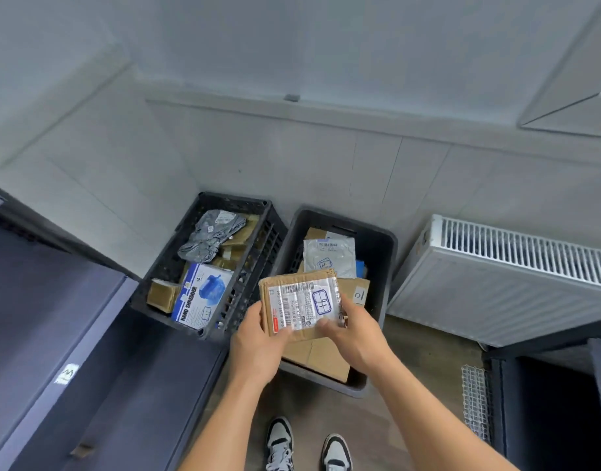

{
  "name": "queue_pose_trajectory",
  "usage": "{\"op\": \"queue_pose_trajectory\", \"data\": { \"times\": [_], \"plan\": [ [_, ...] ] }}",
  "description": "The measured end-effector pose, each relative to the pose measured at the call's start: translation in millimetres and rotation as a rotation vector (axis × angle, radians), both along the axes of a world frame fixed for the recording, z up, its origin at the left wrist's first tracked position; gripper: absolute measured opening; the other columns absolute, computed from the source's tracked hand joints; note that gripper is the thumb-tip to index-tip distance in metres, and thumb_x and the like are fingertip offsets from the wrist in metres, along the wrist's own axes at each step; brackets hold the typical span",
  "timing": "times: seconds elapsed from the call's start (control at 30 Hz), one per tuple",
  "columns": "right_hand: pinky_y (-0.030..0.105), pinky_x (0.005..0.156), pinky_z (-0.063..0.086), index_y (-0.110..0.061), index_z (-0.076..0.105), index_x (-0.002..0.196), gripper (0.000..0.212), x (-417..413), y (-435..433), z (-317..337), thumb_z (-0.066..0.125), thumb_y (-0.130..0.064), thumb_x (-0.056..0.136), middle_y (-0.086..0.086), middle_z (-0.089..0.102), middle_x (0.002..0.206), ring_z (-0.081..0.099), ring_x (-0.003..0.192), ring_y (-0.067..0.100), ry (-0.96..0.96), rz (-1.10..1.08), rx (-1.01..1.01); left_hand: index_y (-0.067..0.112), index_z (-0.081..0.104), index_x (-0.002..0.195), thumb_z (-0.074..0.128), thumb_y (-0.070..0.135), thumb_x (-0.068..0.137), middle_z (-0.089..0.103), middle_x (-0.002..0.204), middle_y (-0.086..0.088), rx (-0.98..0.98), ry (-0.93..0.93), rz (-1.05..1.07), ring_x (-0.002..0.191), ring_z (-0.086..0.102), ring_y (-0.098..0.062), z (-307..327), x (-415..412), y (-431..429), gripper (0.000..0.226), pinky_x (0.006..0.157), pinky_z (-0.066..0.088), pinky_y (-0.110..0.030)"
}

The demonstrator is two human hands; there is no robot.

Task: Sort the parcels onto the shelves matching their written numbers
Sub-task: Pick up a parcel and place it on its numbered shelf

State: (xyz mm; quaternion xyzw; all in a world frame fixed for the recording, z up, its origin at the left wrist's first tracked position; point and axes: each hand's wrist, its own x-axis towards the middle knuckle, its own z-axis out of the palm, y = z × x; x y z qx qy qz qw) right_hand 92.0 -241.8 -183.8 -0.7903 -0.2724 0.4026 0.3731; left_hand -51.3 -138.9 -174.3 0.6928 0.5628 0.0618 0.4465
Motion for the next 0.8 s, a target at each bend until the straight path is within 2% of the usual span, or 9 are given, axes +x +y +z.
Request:
{"op": "queue_pose_trajectory", "data": {
  "times": [0.2, 0.33, 0.4, 0.5, 0.57, 0.6, 0.67, 0.73, 0.8],
  "plan": [
    [0.003, 0.064, 0.042, -0.043, 0.050, 0.128, 0.039, -16, -3, 70, 0.065, -0.025, 0.095, -0.025, 0.064, 0.103, 0.058, 0.089, -0.015, -0.096, 0.067, 0.151, 0.039, 0.057, 0.123, 0.076, 0.025, 0.085, 0.064, 0.103, 0.023, 0.108, -0.145, 0.057, 0.102, 0.062, -0.003, 65, -27, -10, 0.045, 0.083, 0.049, -0.026],
    [0.014, 0.079, 0.049, -0.052, 0.044, 0.124, 0.044, -38, 1, 112, 0.066, -0.027, 0.095, -0.025, 0.062, 0.108, 0.061, 0.099, -0.004, -0.118, 0.080, 0.244, 0.039, 0.056, 0.128, 0.074, 0.024, 0.087, 0.062, 0.107, 0.024, 0.181, -0.236, 0.095, 0.103, 0.061, -0.002, 102, -54, -11, 0.048, 0.079, 0.047, -0.022],
    [0.016, 0.079, 0.049, -0.057, 0.039, 0.118, 0.046, -52, 5, 131, 0.066, -0.027, 0.096, -0.026, 0.062, 0.106, 0.062, 0.100, -0.001, -0.139, 0.094, 0.294, 0.042, 0.054, 0.129, 0.073, 0.026, 0.088, 0.063, 0.114, 0.022, 0.211, -0.274, 0.110, 0.107, 0.060, -0.003, 119, -69, -8, 0.049, 0.080, 0.049, -0.022],
    [0.023, 0.084, 0.052, -0.057, 0.042, 0.120, 0.043, -76, 13, 154, 0.066, -0.031, 0.095, -0.022, 0.065, 0.112, 0.063, 0.101, -0.001, -0.184, 0.128, 0.350, 0.042, 0.054, 0.132, 0.074, 0.028, 0.087, 0.066, 0.117, 0.021, 0.268, -0.322, 0.150, 0.107, 0.062, -0.004, 141, -96, -3, 0.051, 0.089, 0.057, -0.034],
    [0.026, 0.086, 0.054, -0.053, 0.047, 0.122, 0.040, -94, 18, 169, 0.067, -0.031, 0.095, -0.025, 0.066, 0.111, 0.064, 0.098, -0.004, -0.202, 0.144, 0.386, 0.042, 0.056, 0.128, 0.073, 0.026, 0.088, 0.066, 0.113, 0.024, 0.309, -0.356, 0.179, 0.099, 0.062, 0.002, 158, -114, 0, 0.046, 0.081, 0.056, -0.025],
    [0.025, 0.086, 0.054, -0.048, 0.050, 0.125, 0.039, -103, 20, 178, 0.067, -0.030, 0.095, -0.027, 0.066, 0.110, 0.064, 0.096, -0.006, -0.207, 0.154, 0.401, 0.043, 0.056, 0.124, 0.072, 0.025, 0.090, 0.064, 0.108, 0.027, 0.338, -0.367, 0.187, 0.093, 0.060, 0.006, 168, -124, 0, 0.041, 0.074, 0.051, -0.014],
    [0.030, 0.090, 0.055, -0.041, 0.050, 0.131, 0.043, -121, 24, 193, 0.068, -0.031, 0.094, -0.024, 0.066, 0.115, 0.065, 0.099, -0.003, -0.214, 0.158, 0.416, 0.046, 0.052, 0.118, 0.070, 0.022, 0.092, 0.057, 0.097, 0.032, 0.390, -0.392, 0.203, 0.083, 0.055, 0.014, 186, -142, -1, 0.040, 0.059, 0.043, -0.004],
    [0.036, 0.093, 0.056, -0.040, 0.047, 0.133, 0.046, -138, 25, 207, 0.069, -0.032, 0.093, -0.022, 0.065, 0.117, 0.066, 0.101, 0.002, -0.214, 0.158, 0.417, 0.044, 0.054, 0.121, 0.069, 0.018, 0.092, 0.054, 0.092, 0.035, 0.436, -0.420, 0.211, 0.081, 0.053, 0.018, 201, -159, -2, 0.042, 0.057, 0.042, -0.001],
    [0.031, 0.085, 0.057, -0.038, 0.043, 0.136, 0.047, -152, 23, 218, 0.067, -0.035, 0.095, -0.025, 0.062, 0.116, 0.065, 0.096, 0.000, -0.217, 0.160, 0.422, 0.039, 0.057, 0.128, 0.068, 0.016, 0.092, 0.055, 0.093, 0.035, 0.478, -0.439, 0.223, 0.083, 0.051, 0.020, 213, -173, -2, 0.044, 0.059, 0.040, -0.001]
  ]
}}
